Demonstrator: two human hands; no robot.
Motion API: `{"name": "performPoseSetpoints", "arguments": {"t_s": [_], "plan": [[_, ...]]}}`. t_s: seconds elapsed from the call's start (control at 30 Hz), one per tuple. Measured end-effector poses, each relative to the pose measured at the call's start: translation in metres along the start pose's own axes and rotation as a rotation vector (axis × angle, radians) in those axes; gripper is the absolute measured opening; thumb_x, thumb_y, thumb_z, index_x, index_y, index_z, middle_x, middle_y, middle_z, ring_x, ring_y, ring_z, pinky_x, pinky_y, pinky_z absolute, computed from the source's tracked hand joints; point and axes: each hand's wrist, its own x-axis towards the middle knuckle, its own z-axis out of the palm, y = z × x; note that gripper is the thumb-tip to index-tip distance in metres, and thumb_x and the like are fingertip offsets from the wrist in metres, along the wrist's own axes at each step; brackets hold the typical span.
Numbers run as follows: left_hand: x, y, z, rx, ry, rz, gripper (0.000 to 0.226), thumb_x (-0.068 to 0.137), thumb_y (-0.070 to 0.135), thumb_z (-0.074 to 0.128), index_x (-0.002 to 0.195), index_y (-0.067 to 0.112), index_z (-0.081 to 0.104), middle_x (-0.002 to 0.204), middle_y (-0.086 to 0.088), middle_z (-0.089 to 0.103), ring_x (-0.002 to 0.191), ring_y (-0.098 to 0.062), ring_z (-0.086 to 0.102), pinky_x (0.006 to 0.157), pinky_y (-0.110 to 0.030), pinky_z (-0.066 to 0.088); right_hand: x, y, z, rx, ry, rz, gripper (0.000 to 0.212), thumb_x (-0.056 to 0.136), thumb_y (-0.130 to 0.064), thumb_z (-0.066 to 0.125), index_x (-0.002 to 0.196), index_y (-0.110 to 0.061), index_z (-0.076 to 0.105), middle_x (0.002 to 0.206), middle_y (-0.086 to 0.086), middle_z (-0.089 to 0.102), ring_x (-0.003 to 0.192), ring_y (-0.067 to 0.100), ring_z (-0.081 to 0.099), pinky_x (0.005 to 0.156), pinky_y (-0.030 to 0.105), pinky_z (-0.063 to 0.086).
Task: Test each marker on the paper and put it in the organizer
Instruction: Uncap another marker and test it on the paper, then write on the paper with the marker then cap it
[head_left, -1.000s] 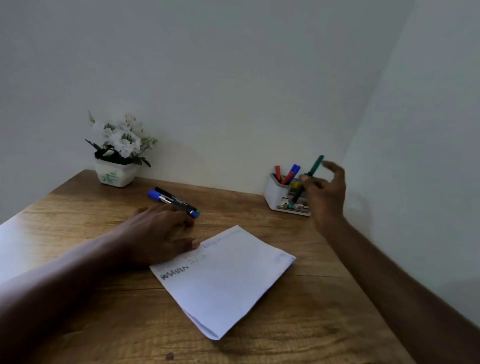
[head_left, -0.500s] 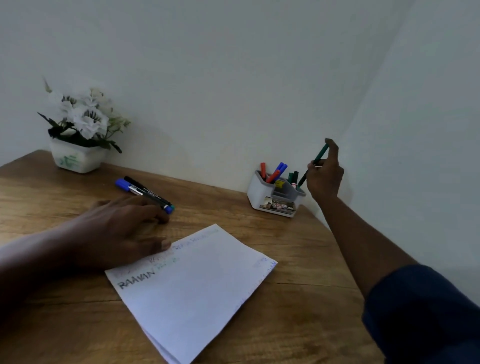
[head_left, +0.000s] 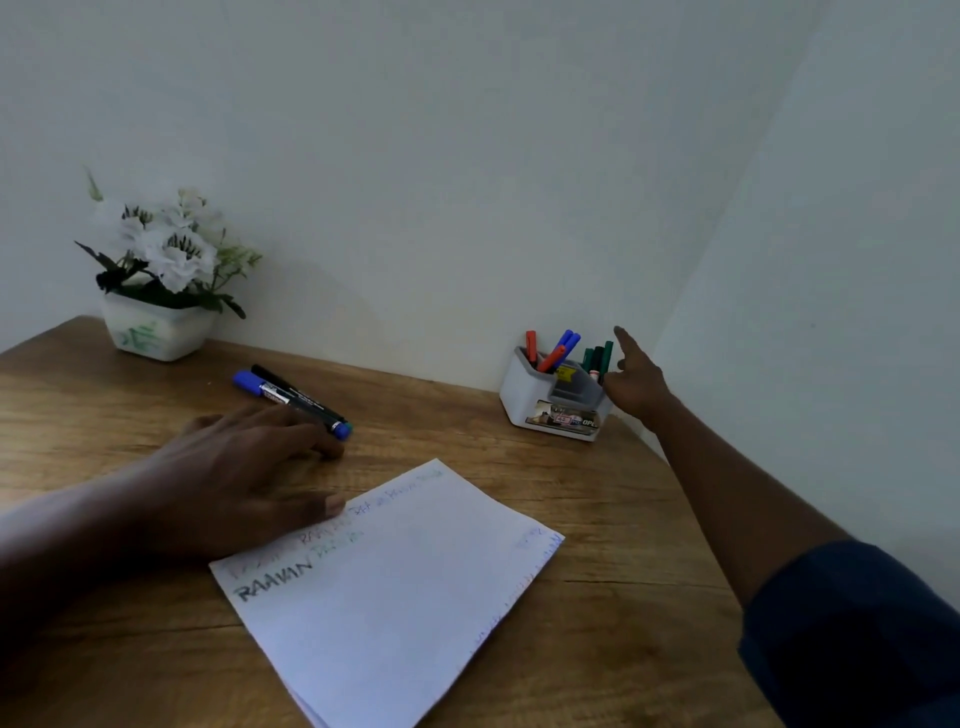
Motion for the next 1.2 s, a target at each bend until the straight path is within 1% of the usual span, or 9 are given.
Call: {"name": "performPoseSetpoints", "arguments": {"t_s": [0.1, 0.2, 0.3, 0.37, 0.47, 0.63, 0.8, 1.07, 1.2], "plan": [[0.001, 0.002, -0.004, -0.032, -0.073, -0.022, 0.082, 0.071, 0.089, 0.028, 0.145, 0.053, 0.032, 0.159, 0.025, 0.023, 0.145, 0.000, 0.022, 0.122, -0.043, 0.023, -0.025, -0.017, -0.003, 0.050, 0.275, -0.090, 0.070, 0.091, -0.003, 0.057, 0.155, -0.019, 0.032, 0.142, 0.018, 0.051, 0.133, 0.032, 0.048, 0.107, 0.050, 0.044], [-0.003, 0.007, -0.006, -0.036, -0.048, -0.009, 0.073, 0.081, 0.082, 0.037, 0.147, 0.049, 0.034, 0.160, 0.020, 0.027, 0.145, -0.003, 0.025, 0.121, -0.041, 0.025, -0.068, -0.042, -0.003, 0.007, 0.566, -0.394, 0.057, 0.087, -0.004, 0.057, 0.141, -0.018, 0.049, 0.123, 0.008, 0.059, 0.119, 0.027, 0.053, 0.099, 0.046, 0.045], [-0.004, 0.007, -0.005, -0.046, -0.041, -0.019, 0.066, 0.090, 0.072, 0.045, 0.149, 0.045, 0.034, 0.162, 0.015, 0.028, 0.146, -0.006, 0.026, 0.121, -0.039, 0.024, -0.115, -0.074, 0.005, 0.027, 0.620, -0.677, 0.046, 0.084, -0.006, 0.060, 0.128, -0.018, 0.057, 0.116, 0.001, 0.061, 0.110, 0.022, 0.056, 0.093, 0.037, 0.043], [-0.003, 0.007, -0.005, -0.036, -0.059, -0.013, 0.067, 0.092, 0.070, 0.045, 0.152, 0.043, 0.032, 0.163, 0.014, 0.027, 0.147, -0.007, 0.026, 0.121, -0.039, 0.022, -0.139, -0.097, 0.017, 0.114, 0.463, -0.809, 0.033, 0.085, -0.007, 0.063, 0.117, -0.016, 0.063, 0.109, -0.001, 0.063, 0.103, 0.016, 0.058, 0.088, 0.029, 0.046], [-0.004, 0.005, -0.002, -0.007, -0.088, -0.014, 0.071, 0.094, 0.071, 0.039, 0.156, 0.041, 0.023, 0.166, 0.013, 0.018, 0.151, -0.008, 0.019, 0.123, -0.041, 0.014, -0.156, -0.135, 0.044, 0.232, 0.084, -0.780, 0.020, 0.085, -0.004, 0.068, 0.101, -0.015, 0.070, 0.096, -0.002, 0.068, 0.090, 0.010, 0.063, 0.076, 0.015, 0.044], [-0.003, 0.004, 0.003, 0.061, -0.161, -0.009, 0.073, 0.096, 0.072, 0.025, 0.159, 0.039, 0.007, 0.168, 0.010, -0.001, 0.154, -0.008, 0.000, 0.125, -0.048, -0.001, -0.135, -0.192, 0.095, 0.181, -0.317, -0.566, 0.014, 0.091, -0.013, 0.067, 0.098, -0.018, 0.077, 0.096, -0.004, 0.076, 0.090, 0.008, 0.069, 0.080, 0.023, 0.055], [-0.002, 0.003, 0.007, 0.096, -0.150, 0.006, 0.076, 0.095, 0.073, 0.021, 0.160, 0.036, 0.005, 0.168, 0.007, -0.003, 0.154, -0.012, -0.003, 0.125, -0.050, -0.003, -0.110, -0.238, 0.138, 0.040, -0.510, -0.551, 0.017, 0.090, -0.018, 0.071, 0.106, -0.014, 0.077, 0.104, 0.000, 0.074, 0.098, 0.013, 0.067, 0.075, 0.018, 0.050], [0.000, 0.002, 0.006, 0.093, -0.163, 0.005, 0.077, 0.096, 0.072, 0.024, 0.161, 0.033, 0.008, 0.169, 0.003, -0.001, 0.155, -0.017, -0.003, 0.124, -0.057, 0.001, -0.088, -0.271, 0.167, -0.059, -0.772, -0.279, 0.021, 0.088, -0.016, 0.075, 0.106, -0.006, 0.075, 0.098, 0.011, 0.073, 0.084, 0.020, 0.068, 0.085, 0.037, 0.059], [0.002, 0.003, 0.006, 0.086, -0.168, 0.009, 0.076, 0.097, 0.071, 0.024, 0.161, 0.032, 0.009, 0.170, 0.002, 0.000, 0.155, -0.019, -0.002, 0.123, -0.059, 0.000, -0.085, -0.279, 0.170, -0.005, -0.846, -0.126, 0.033, 0.086, -0.013, 0.078, 0.115, 0.001, 0.071, 0.098, 0.012, 0.069, 0.080, 0.018, 0.063, 0.069, 0.029, 0.054]]}}
